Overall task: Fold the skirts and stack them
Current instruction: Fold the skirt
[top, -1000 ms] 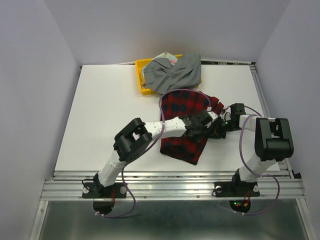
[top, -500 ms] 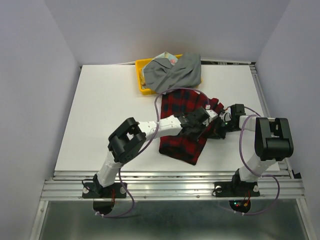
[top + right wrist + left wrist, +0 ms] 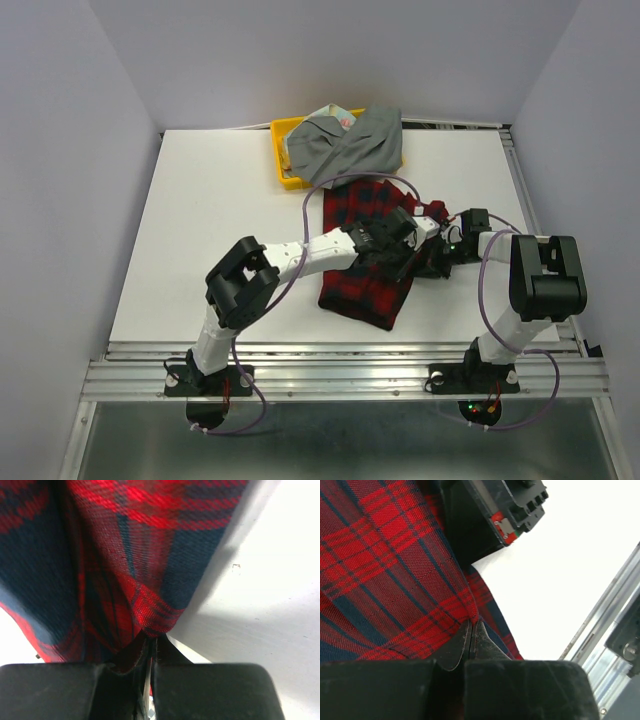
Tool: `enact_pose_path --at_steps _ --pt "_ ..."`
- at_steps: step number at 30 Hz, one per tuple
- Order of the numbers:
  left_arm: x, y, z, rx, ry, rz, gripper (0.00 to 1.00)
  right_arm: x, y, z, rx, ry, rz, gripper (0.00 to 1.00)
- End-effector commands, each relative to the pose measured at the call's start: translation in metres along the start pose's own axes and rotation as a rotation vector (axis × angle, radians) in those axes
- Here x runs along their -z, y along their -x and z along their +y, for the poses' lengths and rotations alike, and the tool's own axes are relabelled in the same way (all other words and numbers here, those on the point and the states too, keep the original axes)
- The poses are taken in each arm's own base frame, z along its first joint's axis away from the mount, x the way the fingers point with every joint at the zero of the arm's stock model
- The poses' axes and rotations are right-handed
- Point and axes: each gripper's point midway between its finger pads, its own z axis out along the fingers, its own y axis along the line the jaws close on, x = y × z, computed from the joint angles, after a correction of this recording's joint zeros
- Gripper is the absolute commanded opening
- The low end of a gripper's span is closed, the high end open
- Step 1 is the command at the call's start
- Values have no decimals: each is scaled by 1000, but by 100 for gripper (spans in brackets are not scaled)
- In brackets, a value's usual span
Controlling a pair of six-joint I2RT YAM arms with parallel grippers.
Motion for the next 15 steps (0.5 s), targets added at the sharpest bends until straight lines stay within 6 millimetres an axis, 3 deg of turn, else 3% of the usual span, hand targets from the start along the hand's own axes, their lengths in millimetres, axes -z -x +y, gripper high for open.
enact_pose_path --at_steps 1,9,13,15 --pt "11 12 -26 8 -102 -35 0 -8 -12 -35 -14 -138 11 1" --pt "-15 2 -22 32 -111 10 2 -7 -14 -35 -16 -136 14 1" --pt "-33 -1 -4 69 -90 32 5 -5 -14 -34 -10 -138 19 1" --pt "-35 1 1 78 -91 29 11 -3 -14 -33 -8 -141 17 1"
